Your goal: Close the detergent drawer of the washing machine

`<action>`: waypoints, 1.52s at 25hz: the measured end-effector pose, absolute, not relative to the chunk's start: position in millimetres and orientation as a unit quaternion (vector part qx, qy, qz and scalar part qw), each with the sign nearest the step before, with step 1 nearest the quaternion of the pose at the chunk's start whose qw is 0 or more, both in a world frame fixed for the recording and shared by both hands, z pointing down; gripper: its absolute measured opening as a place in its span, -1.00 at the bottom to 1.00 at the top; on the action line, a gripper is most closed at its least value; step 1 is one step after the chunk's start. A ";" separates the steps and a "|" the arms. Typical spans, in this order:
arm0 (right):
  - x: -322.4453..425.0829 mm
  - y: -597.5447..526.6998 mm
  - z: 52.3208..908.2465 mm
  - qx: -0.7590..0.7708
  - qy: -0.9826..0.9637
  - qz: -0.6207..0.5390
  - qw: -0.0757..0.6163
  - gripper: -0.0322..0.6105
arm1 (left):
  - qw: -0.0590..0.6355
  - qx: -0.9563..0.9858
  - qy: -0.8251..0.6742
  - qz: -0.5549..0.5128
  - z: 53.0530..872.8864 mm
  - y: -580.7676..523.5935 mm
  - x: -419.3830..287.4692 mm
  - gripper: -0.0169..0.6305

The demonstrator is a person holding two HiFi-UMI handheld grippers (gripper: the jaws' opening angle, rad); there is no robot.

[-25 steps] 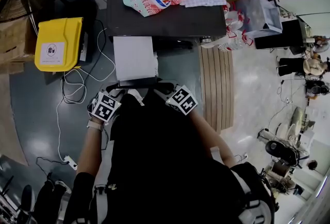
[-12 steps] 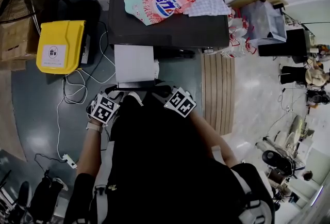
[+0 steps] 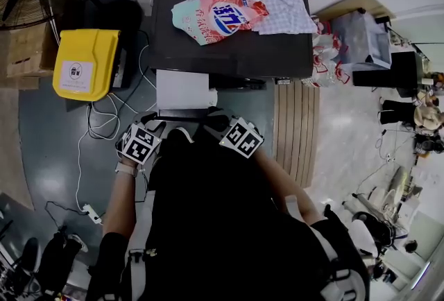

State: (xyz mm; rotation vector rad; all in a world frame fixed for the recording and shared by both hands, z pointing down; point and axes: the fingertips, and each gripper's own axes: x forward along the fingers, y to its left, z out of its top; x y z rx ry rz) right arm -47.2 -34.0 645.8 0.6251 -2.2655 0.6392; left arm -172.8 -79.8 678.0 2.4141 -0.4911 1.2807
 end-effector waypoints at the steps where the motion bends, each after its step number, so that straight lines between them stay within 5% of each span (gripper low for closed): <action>1: -46.9 -36.0 645.5 0.240 -0.874 0.245 0.345 -0.61 | 0.181 0.855 -0.175 0.453 677.4 -81.8 -172.1 -0.48; 38: -21.2 -138.9 635.0 0.293 -0.866 0.239 0.326 -0.60 | 0.171 0.854 -0.211 0.445 666.9 -188.1 -149.1 -0.47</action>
